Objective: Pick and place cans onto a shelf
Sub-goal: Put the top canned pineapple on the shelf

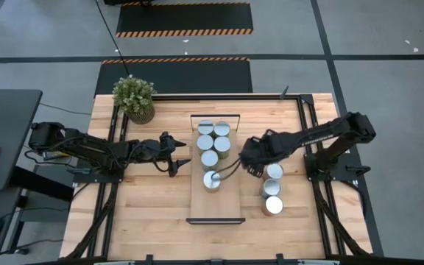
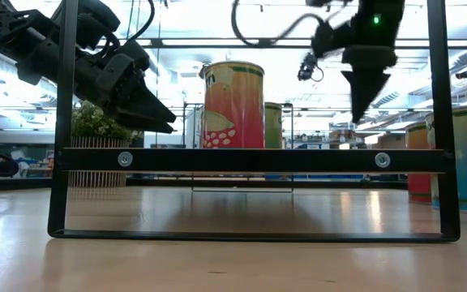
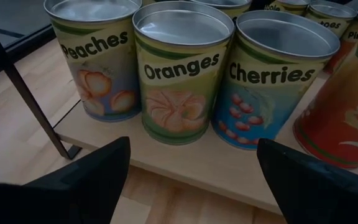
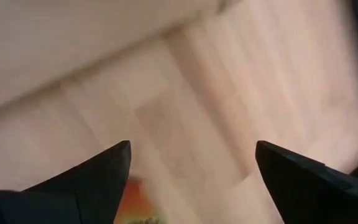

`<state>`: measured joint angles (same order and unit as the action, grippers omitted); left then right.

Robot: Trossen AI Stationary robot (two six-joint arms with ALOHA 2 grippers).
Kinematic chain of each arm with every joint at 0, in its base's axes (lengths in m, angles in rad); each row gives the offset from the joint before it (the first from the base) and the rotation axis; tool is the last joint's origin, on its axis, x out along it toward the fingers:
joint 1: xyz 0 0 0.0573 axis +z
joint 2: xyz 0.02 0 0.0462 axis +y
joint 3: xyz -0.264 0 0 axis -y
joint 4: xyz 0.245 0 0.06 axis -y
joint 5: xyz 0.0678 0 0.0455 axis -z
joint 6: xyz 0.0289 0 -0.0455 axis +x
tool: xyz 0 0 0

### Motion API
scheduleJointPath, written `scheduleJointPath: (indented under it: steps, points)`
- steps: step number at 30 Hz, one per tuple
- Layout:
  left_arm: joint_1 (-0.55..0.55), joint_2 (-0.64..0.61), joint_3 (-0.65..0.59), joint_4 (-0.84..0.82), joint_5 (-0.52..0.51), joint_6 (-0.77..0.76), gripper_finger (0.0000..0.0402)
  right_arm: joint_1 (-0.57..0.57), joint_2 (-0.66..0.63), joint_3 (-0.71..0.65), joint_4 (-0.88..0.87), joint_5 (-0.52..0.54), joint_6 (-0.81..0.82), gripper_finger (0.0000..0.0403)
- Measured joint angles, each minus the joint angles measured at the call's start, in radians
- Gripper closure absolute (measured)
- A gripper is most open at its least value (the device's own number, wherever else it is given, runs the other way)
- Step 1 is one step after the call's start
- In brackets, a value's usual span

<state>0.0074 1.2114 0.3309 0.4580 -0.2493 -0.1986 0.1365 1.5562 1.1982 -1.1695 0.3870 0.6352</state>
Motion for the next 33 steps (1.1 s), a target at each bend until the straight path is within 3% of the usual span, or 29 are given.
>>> scheduleJointPath:
  steps: [10,25,33]
  points:
    - [0.0,0.0,0.0,-0.001,0.004,0.001,0.0044,-0.139,-0.091,-0.222,0.106,-0.319,0.072,0.0035]
    - [0.0,0.0,0.0,-0.008,0.004,0.0,0.0044,-0.091,-0.103,-0.245,0.06,-0.511,0.183,0.0034]
    - [0.0,0.0,0.0,-0.008,0.004,0.0,0.0044,-0.046,-0.103,-0.245,-0.003,-0.513,0.2,0.0045]
